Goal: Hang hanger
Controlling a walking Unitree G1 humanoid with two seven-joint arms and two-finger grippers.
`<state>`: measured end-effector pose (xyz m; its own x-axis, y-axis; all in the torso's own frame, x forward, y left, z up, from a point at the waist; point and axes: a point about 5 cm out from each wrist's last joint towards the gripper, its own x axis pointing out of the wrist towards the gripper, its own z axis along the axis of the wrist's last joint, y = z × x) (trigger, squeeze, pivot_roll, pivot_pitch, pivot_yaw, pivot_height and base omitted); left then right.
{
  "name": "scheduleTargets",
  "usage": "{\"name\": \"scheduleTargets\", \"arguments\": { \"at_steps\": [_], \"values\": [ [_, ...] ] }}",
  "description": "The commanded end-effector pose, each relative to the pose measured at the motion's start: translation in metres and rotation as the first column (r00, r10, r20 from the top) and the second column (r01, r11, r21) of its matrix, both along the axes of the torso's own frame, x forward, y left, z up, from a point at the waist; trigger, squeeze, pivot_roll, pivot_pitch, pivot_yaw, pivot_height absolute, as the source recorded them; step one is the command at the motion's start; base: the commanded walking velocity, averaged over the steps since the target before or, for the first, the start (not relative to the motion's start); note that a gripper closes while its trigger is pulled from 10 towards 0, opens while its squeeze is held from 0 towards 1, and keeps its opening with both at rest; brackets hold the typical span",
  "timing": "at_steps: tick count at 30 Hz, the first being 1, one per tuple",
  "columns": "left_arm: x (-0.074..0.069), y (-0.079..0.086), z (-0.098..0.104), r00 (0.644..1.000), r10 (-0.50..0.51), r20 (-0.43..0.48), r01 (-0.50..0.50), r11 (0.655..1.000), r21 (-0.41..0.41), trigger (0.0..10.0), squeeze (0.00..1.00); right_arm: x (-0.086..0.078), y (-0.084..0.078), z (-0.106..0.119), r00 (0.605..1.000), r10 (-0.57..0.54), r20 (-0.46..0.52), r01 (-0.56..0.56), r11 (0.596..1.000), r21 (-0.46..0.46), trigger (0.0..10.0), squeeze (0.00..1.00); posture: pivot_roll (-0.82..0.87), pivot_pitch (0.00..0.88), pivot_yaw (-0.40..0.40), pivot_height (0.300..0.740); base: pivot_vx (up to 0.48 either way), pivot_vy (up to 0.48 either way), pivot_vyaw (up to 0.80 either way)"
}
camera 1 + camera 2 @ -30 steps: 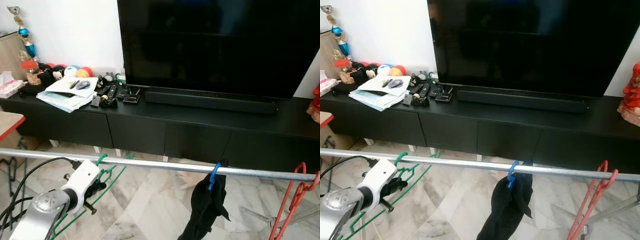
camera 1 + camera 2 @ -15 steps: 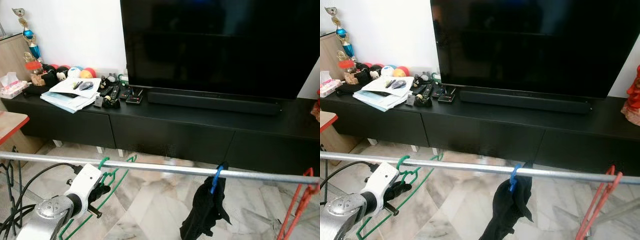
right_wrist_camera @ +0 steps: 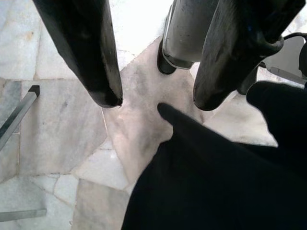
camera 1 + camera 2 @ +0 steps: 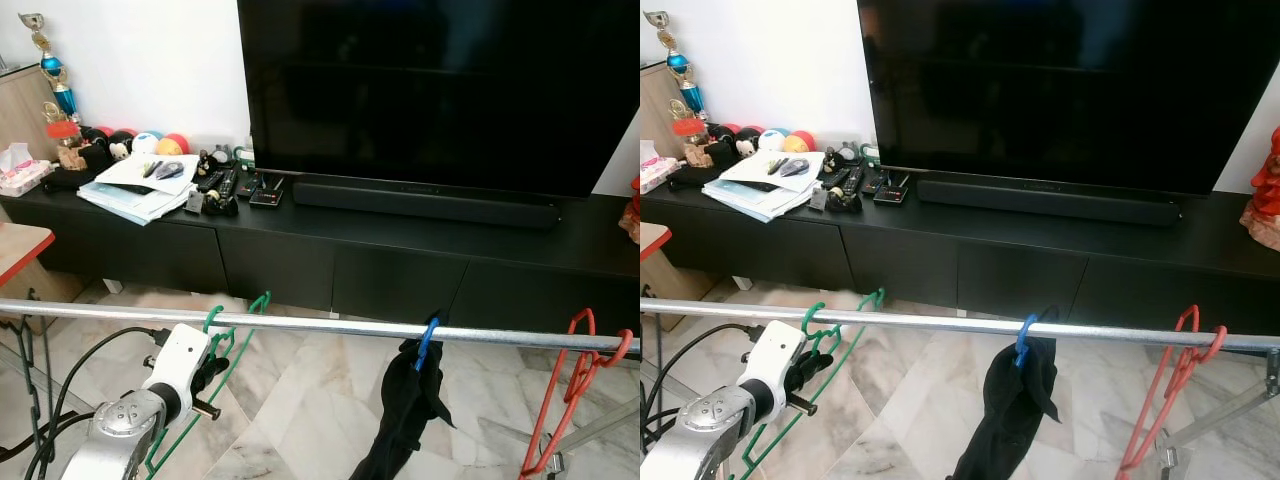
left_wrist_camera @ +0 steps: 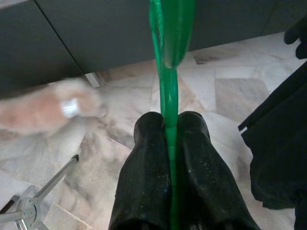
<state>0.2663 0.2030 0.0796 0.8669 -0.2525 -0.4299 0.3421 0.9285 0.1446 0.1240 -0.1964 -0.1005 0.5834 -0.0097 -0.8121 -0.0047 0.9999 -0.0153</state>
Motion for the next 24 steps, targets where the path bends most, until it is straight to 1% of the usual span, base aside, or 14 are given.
{"name": "scheduleTargets", "arguments": {
  "at_steps": [1,5,6,7,8,9,10,11,13,20,24],
  "values": [
    [-0.013,0.001,-0.025,0.993,0.009,-0.12,-0.009,1.0,-0.001,10.0,0.0,-0.004,0.0,-0.002,1.0,-0.003,-0.018,0.003,1.0,-0.001,10.0,0.0,0.09,0.0,-0.009,0.74,0.0,0.0,0.0],
    [-0.014,0.001,-0.026,0.993,0.01,-0.115,-0.011,1.0,-0.009,10.0,0.0,-0.003,0.001,-0.002,1.0,-0.002,-0.02,0.002,1.0,0.0,10.0,0.0,0.09,0.0,-0.008,0.74,0.0,0.0,0.0],
    [-0.014,0.001,-0.026,0.994,0.01,-0.113,-0.011,1.0,-0.012,10.0,0.1,-0.003,0.002,-0.002,1.0,-0.001,-0.02,0.001,1.0,0.001,10.0,0.0,0.09,0.0,-0.008,0.74,0.0,0.0,0.0],
    [-0.014,0.001,-0.027,0.994,0.01,-0.112,-0.012,1.0,-0.014,10.0,0.1,-0.003,0.002,-0.002,1.0,-0.001,-0.02,0.001,1.0,0.001,10.0,0.0,0.09,0.0,-0.007,0.74,0.0,0.0,0.0],
    [-0.013,0.001,-0.027,0.994,0.012,-0.108,-0.014,1.0,-0.015,10.0,0.25,-0.003,0.002,-0.002,1.0,0.0,-0.02,0.0,1.0,0.002,10.0,0.0,0.09,0.0,-0.006,0.74,0.0,0.0,0.0],
    [-0.014,0.002,-0.027,0.995,0.013,-0.102,-0.015,1.0,-0.017,10.0,0.56,-0.003,0.003,-0.002,1.0,-0.001,-0.02,0.001,1.0,0.004,10.0,0.0,0.09,0.0,-0.006,0.74,0.0,0.0,0.0],
    [-0.014,0.003,-0.027,0.995,0.013,-0.1,-0.015,1.0,-0.017,10.0,0.7,-0.003,0.003,-0.002,1.0,-0.001,-0.021,0.002,1.0,0.004,10.0,0.0,0.09,0.0,-0.005,0.74,0.0,0.0,0.0],
    [-0.014,0.003,-0.027,0.995,0.012,-0.097,-0.014,1.0,-0.017,10.0,0.74,-0.003,0.003,-0.002,1.0,-0.002,-0.023,0.002,1.0,0.004,10.0,0.0,0.09,0.0,-0.005,0.74,0.0,0.0,0.0],
    [-0.014,0.004,-0.026,0.996,0.003,-0.089,-0.005,1.0,-0.017,10.0,0.75,-0.004,0.003,-0.002,1.0,-0.004,-0.027,0.004,1.0,0.004,10.0,0.0,0.09,0.0,-0.005,0.74,0.0,0.0,0.0],
    [-0.018,0.007,-0.023,0.998,-0.023,-0.058,0.022,0.999,-0.023,10.0,0.74,-0.006,0.002,-0.003,0.999,-0.006,-0.036,0.006,1.0,0.002,10.0,0.0,0.1,0.0,-0.006,0.74,0.0,0.0,0.0],
    [-0.022,0.009,-0.016,0.999,-0.044,-0.017,0.043,0.998,-0.05,10.0,0.73,-0.006,0.003,-0.003,0.999,-0.005,-0.039,0.005,1.0,0.002,10.0,0.0,0.1,0.0,-0.008,0.74,0.0,0.0,0.0]
  ]
}}
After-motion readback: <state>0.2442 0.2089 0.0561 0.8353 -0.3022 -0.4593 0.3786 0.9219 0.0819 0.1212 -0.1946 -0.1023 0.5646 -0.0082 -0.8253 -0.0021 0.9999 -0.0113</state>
